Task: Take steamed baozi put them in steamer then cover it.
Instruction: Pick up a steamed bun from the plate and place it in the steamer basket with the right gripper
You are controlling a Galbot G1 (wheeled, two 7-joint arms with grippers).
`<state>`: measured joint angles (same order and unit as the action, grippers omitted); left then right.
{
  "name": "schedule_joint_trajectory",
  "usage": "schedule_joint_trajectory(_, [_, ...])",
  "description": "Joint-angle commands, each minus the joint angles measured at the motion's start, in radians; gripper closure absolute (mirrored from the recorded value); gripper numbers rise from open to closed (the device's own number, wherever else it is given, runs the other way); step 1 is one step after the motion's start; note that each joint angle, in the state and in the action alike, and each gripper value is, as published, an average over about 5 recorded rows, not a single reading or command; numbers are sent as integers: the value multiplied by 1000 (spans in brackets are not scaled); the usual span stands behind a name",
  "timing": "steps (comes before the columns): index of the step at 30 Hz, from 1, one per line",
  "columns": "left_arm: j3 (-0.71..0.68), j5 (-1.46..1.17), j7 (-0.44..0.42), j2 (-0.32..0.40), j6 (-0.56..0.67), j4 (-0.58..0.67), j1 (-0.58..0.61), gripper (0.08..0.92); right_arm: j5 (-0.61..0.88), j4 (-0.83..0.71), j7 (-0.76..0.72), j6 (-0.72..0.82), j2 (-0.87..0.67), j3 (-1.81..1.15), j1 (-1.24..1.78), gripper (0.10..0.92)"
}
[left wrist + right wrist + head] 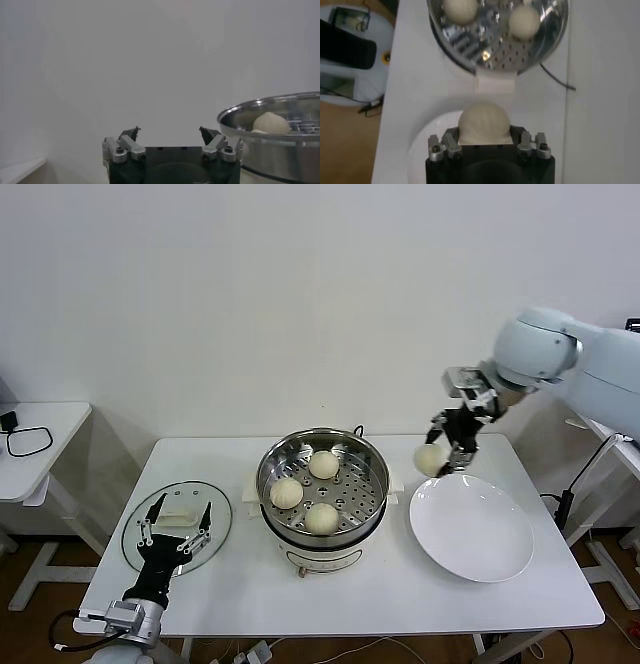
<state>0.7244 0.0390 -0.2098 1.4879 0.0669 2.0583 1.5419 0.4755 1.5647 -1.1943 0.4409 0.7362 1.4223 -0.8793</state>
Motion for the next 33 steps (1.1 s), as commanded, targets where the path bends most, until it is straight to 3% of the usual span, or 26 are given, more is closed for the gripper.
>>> schedule_joint_trajectory(1, [8, -9, -3, 0, -2, 0, -1, 177, 143, -16, 29, 82, 249, 91, -65, 336])
schedule_joint_trajectory(18, [59, -18, -17, -8, -5, -43, -16, 177, -91, -325, 19, 50, 449, -53, 276, 332])
schedule_joint_trajectory(33, [65, -22, -21, -11, -9, -51, -24, 177, -143, -344, 9, 44, 443, -59, 340, 330])
